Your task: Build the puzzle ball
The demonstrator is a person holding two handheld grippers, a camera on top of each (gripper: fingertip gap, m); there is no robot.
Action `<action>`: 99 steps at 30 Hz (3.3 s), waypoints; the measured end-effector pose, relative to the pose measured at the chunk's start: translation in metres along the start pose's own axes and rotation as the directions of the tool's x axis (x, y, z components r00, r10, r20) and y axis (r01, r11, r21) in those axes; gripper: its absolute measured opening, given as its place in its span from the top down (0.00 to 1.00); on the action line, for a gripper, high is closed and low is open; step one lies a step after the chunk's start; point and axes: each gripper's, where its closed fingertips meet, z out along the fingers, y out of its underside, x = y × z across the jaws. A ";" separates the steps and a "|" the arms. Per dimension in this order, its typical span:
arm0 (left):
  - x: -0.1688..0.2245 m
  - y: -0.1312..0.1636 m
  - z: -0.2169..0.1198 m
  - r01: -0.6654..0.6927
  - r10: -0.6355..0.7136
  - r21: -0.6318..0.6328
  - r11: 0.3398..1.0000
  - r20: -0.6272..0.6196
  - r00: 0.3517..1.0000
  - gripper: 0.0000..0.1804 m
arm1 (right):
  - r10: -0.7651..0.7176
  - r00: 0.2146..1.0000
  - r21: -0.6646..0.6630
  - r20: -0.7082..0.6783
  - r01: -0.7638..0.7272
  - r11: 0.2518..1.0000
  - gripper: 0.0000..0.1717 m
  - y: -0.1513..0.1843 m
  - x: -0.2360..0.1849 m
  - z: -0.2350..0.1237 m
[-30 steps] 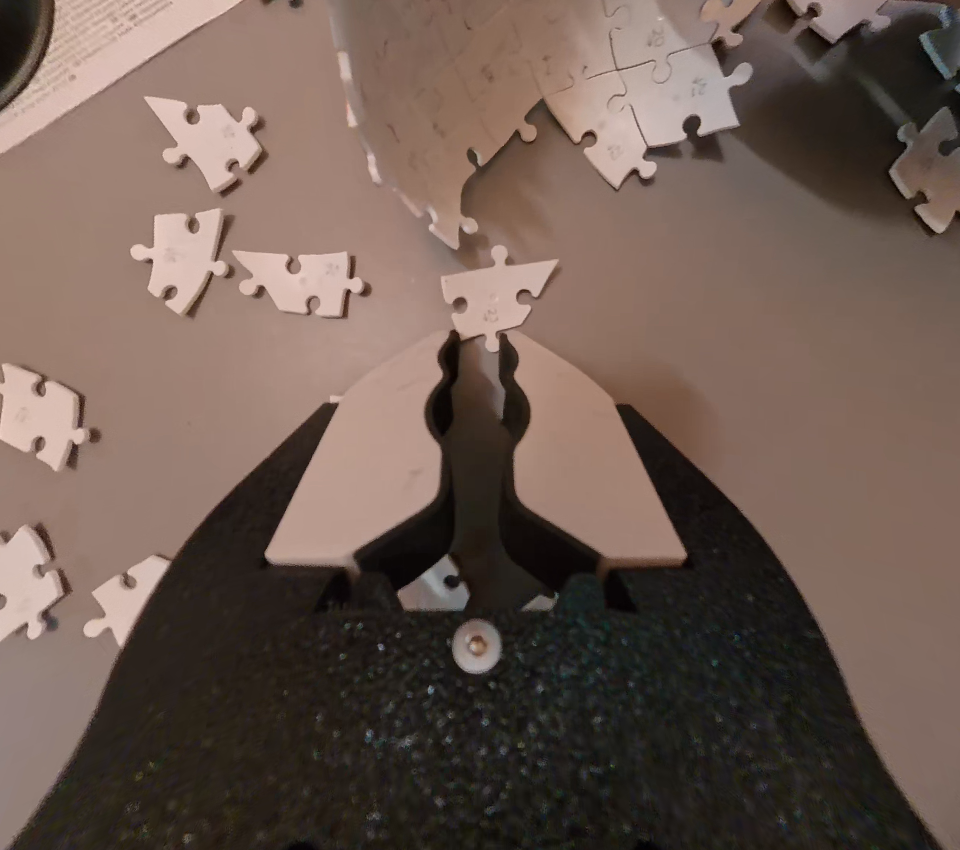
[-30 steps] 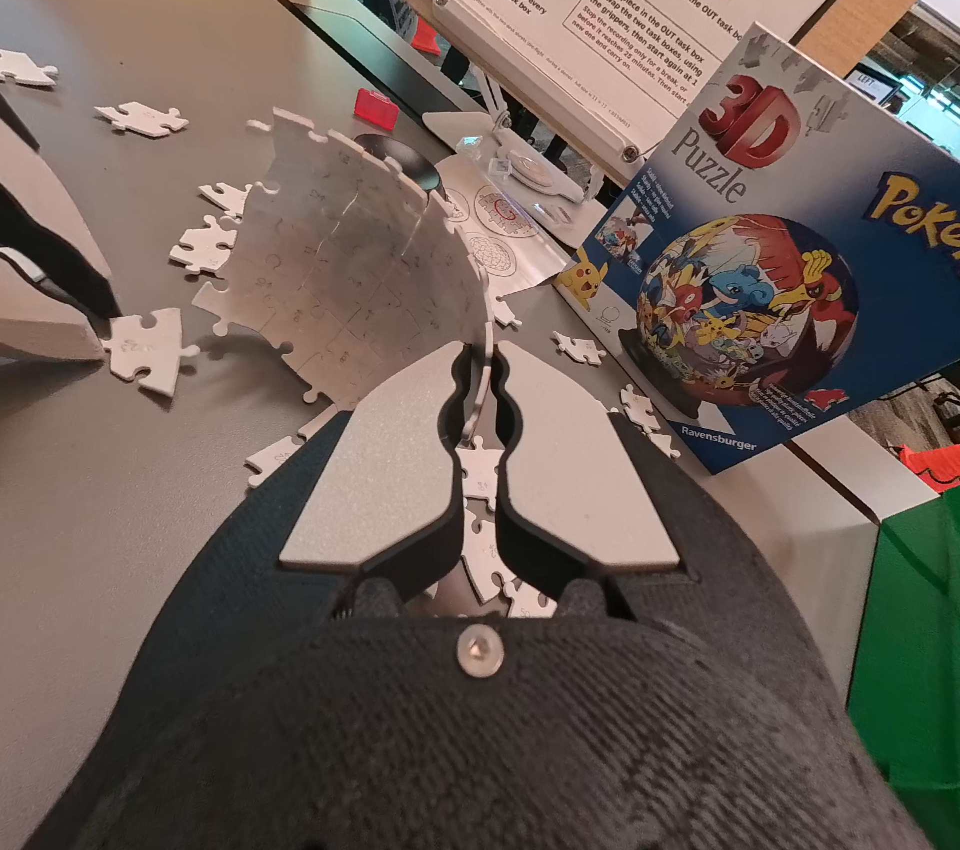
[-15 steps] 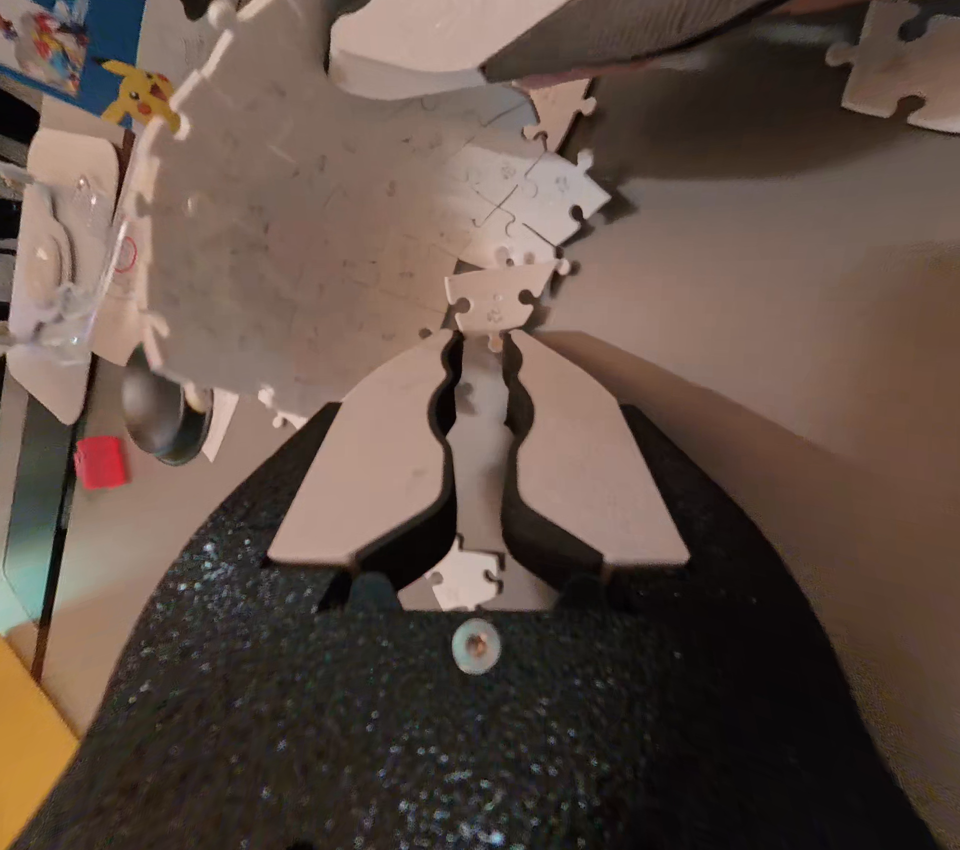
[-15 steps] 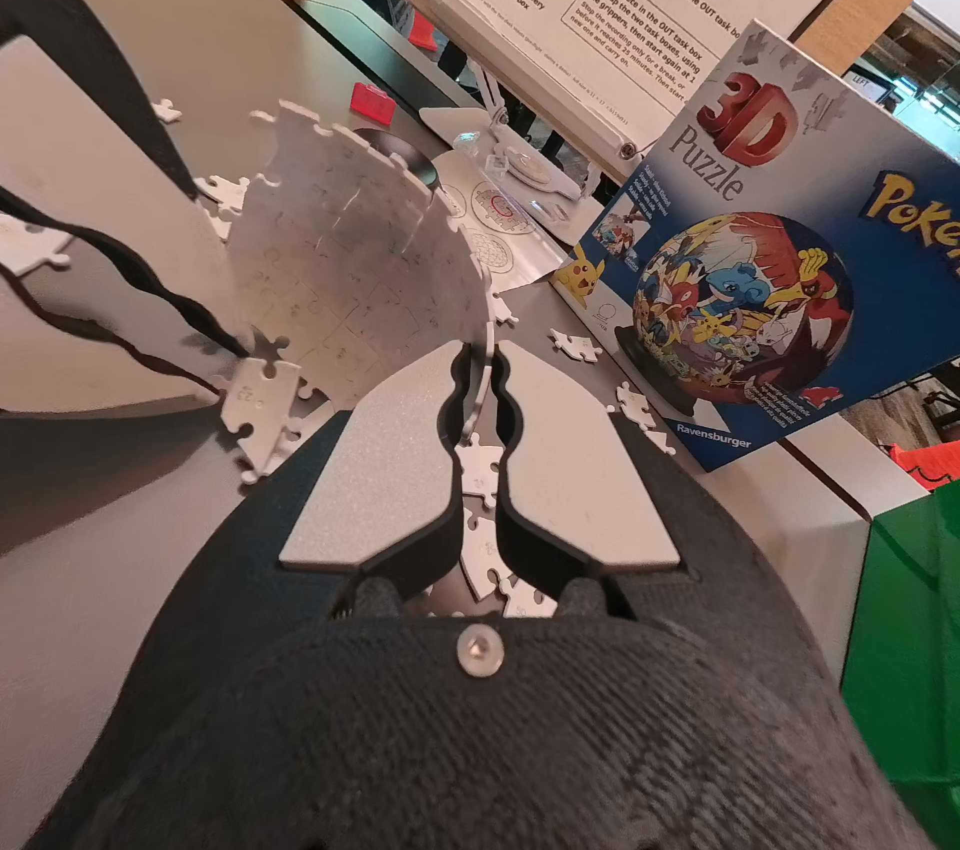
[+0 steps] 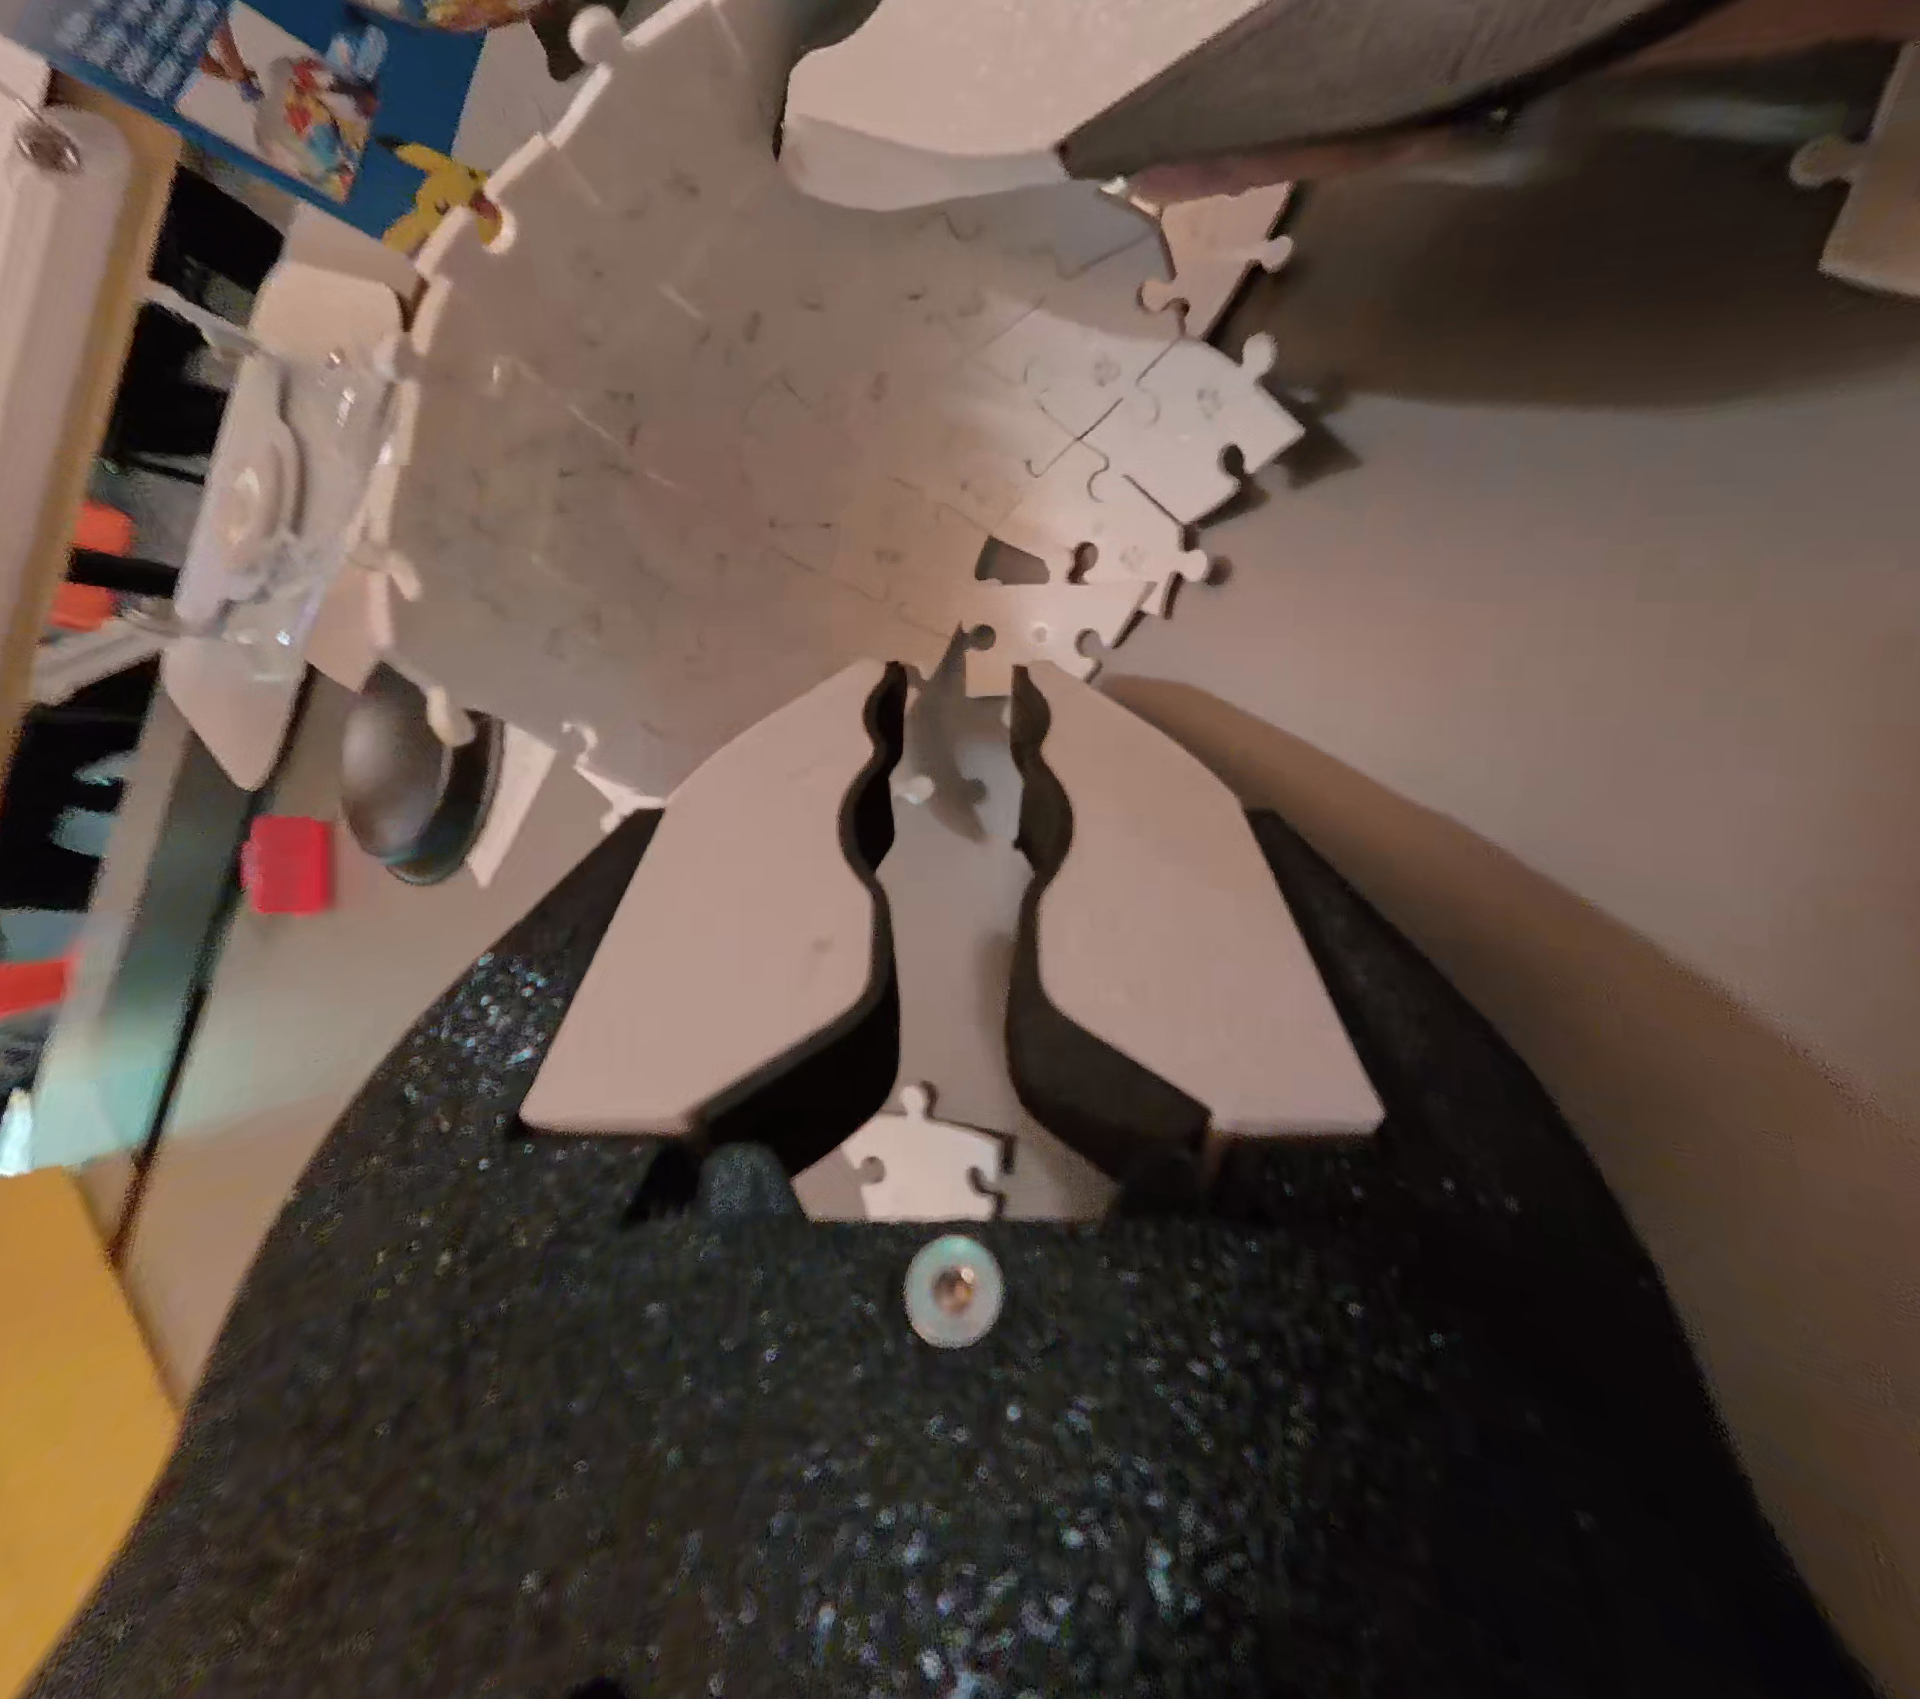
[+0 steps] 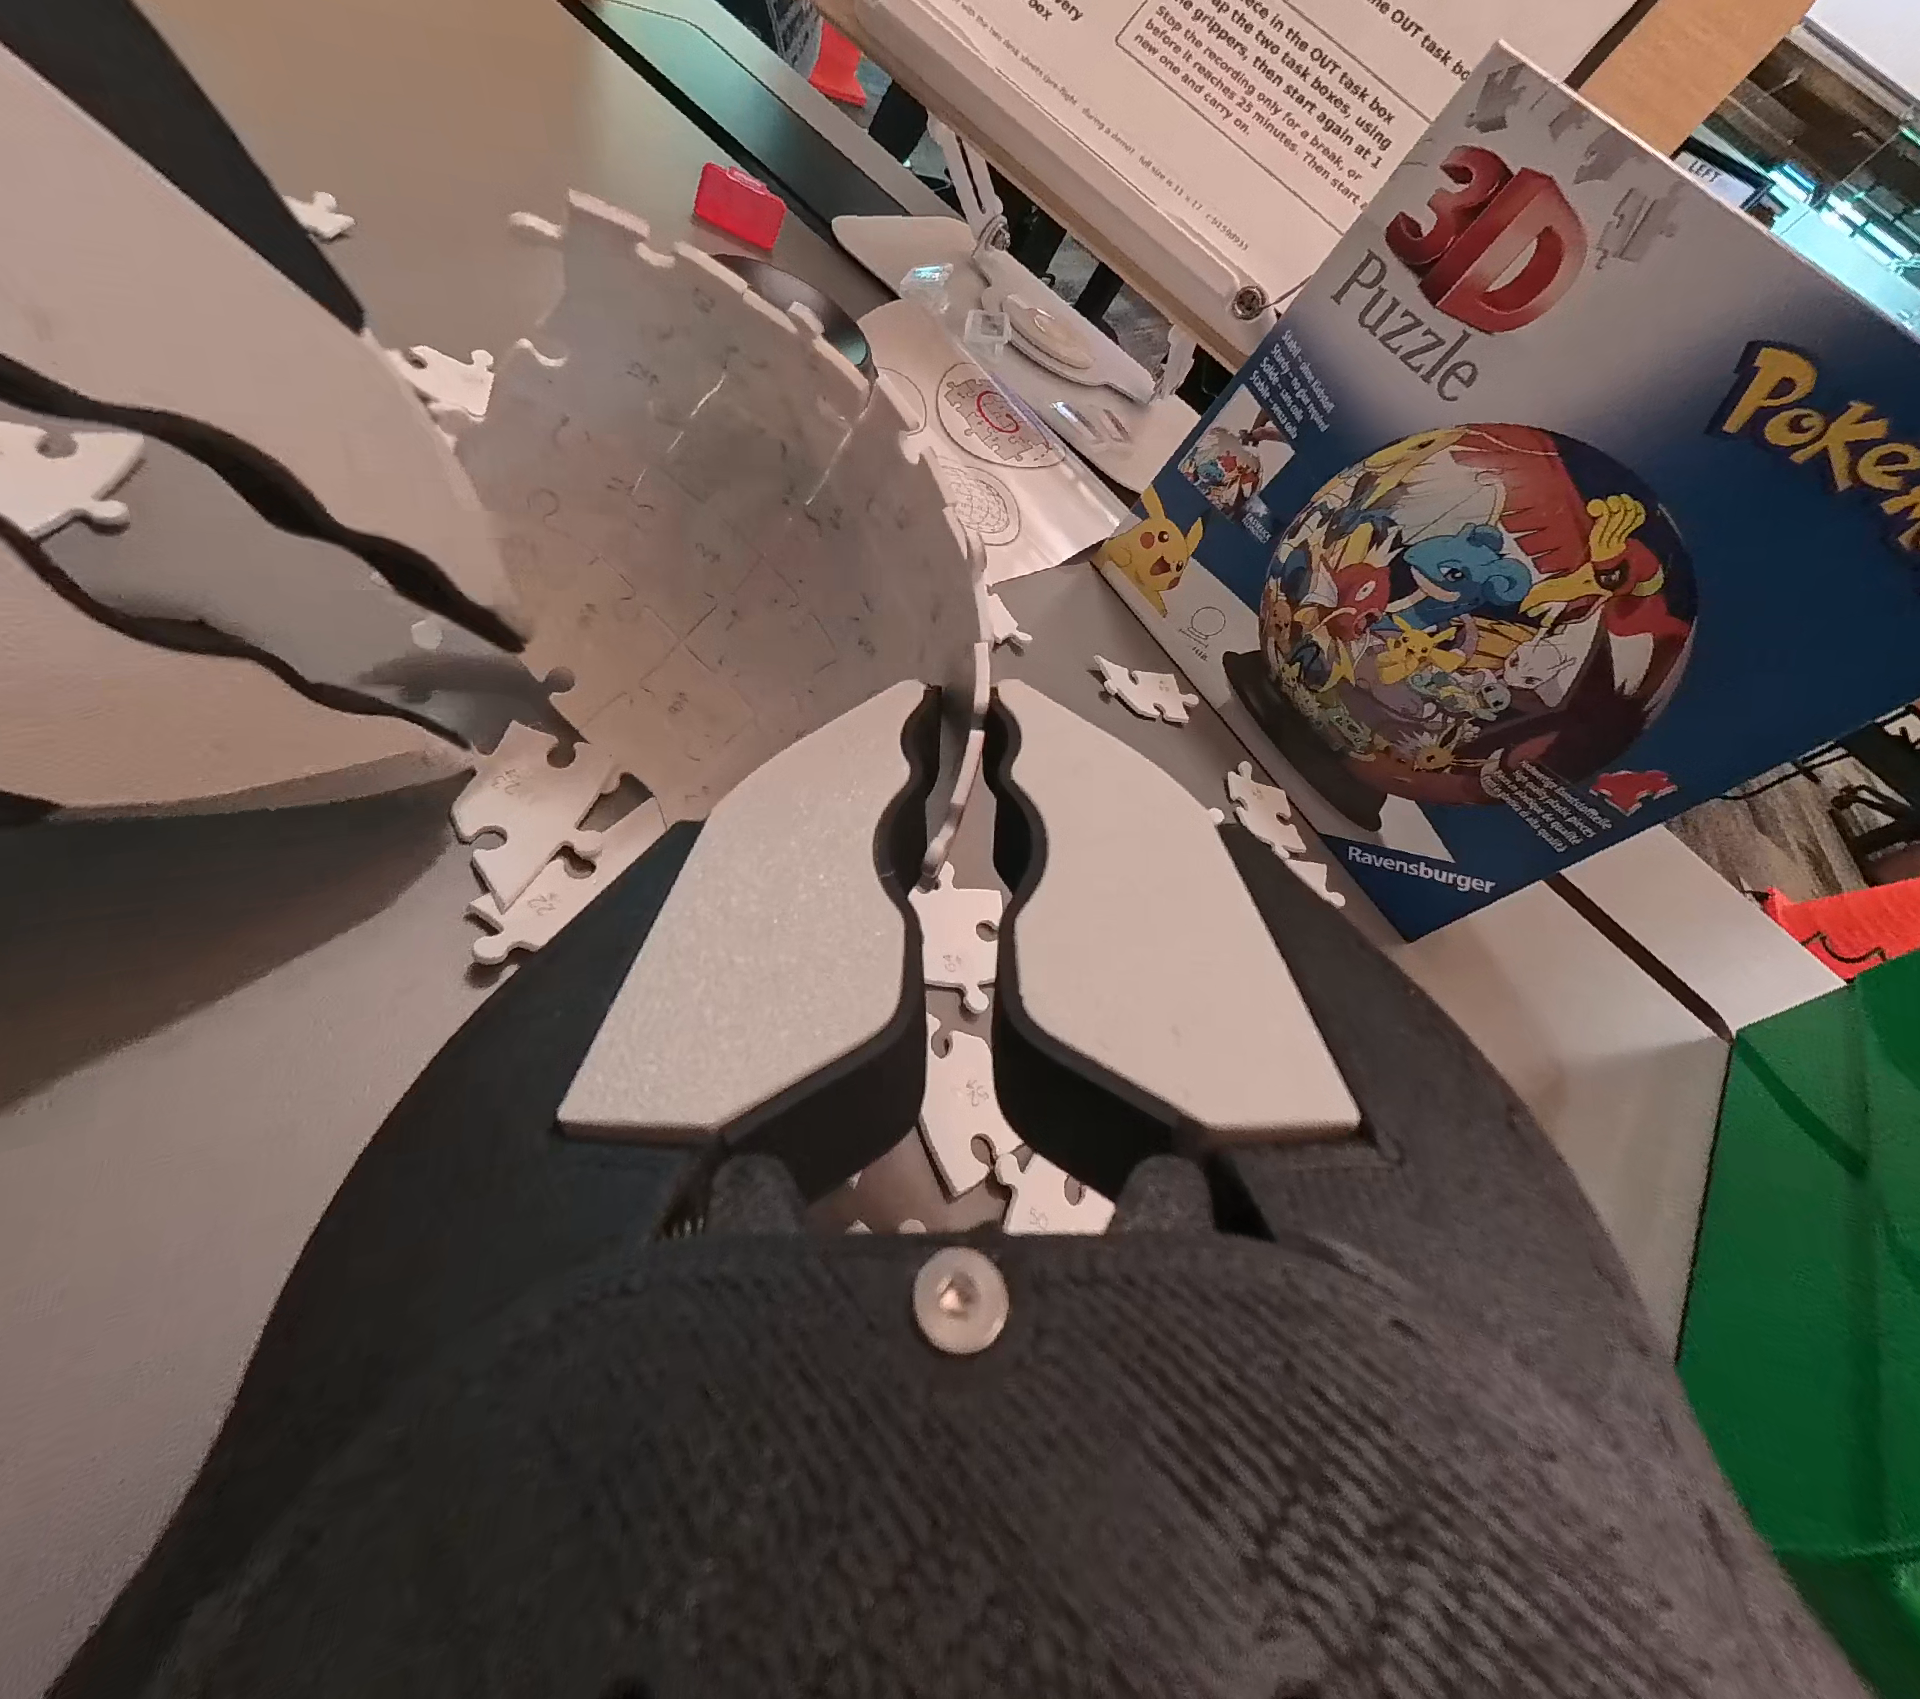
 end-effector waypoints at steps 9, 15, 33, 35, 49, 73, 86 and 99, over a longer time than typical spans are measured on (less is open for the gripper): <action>0.007 -0.004 0.016 0.379 -0.380 -0.055 0.924 0.008 0.925 1.00 | 0.018 1.000 -0.001 0.002 -0.018 1.000 0.96 0.002 0.001 0.000; 0.014 -0.003 0.023 0.370 -0.375 -0.102 0.924 -0.035 0.927 1.00 | 0.021 1.000 -0.002 0.002 -0.021 1.000 0.96 0.002 0.001 0.000; 0.021 0.006 0.003 0.519 -0.522 -0.094 0.850 -0.005 0.853 0.81 | 0.021 1.000 -0.002 0.003 -0.021 1.000 0.96 0.002 0.001 0.000; 0.029 0.006 0.004 0.579 -0.583 -0.105 0.809 -0.007 0.813 0.78 | 0.021 1.000 0.000 0.003 -0.021 1.000 0.96 0.002 0.001 0.000; 0.016 0.009 0.014 0.733 -0.737 -0.096 0.674 -0.020 0.675 0.84 | 0.021 1.000 -0.005 -0.003 -0.021 1.000 0.96 0.003 0.003 0.000; 0.019 -0.002 0.019 0.740 -0.741 -0.106 0.664 0.035 0.670 0.81 | 0.017 1.000 -0.003 -0.002 -0.017 1.000 0.96 0.003 0.002 0.000; 0.018 0.001 0.010 0.671 -0.672 -0.106 0.734 0.027 0.740 0.81 | 0.017 1.000 -0.004 -0.002 -0.017 1.000 0.96 0.003 0.002 0.001; 0.014 0.014 0.009 0.702 -0.699 -0.137 0.699 0.078 0.711 0.84 | 0.018 1.000 -0.005 -0.004 -0.018 1.000 0.96 0.004 0.003 0.001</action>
